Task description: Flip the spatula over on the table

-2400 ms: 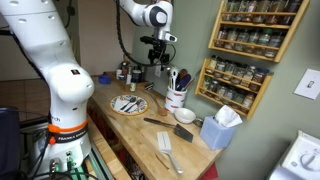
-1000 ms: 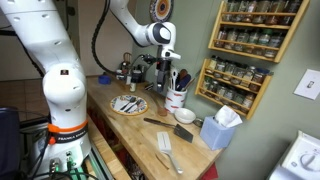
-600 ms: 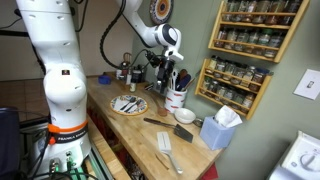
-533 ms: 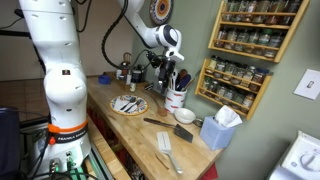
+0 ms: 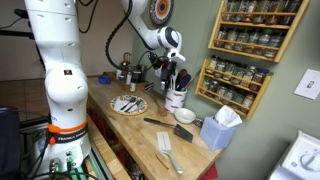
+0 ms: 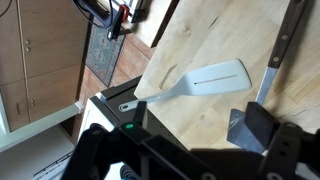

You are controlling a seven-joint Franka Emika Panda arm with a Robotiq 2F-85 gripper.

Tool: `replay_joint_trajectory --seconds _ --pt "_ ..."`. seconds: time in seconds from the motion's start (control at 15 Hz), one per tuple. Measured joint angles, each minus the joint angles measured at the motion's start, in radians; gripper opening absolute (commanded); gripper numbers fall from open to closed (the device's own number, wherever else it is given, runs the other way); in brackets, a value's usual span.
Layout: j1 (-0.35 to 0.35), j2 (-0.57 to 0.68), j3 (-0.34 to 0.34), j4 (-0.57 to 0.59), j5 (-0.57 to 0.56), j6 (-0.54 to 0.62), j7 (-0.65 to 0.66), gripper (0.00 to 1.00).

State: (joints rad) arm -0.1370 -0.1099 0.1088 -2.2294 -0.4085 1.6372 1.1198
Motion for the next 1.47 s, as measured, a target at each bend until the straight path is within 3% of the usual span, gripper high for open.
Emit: replay_joint_trajectory --seconds 0.53,1.13,1.47 --pt "0.020 0.163 -0.089 0.028 -0.010 0.017 -0.002 1.00" --pt "0.091 0.408 -0.139 0.178 -0.069 0.029 0.001 1.00" --pt "0.107 0.481 -0.167 0.213 -0.075 0.073 -0.007 1.00"
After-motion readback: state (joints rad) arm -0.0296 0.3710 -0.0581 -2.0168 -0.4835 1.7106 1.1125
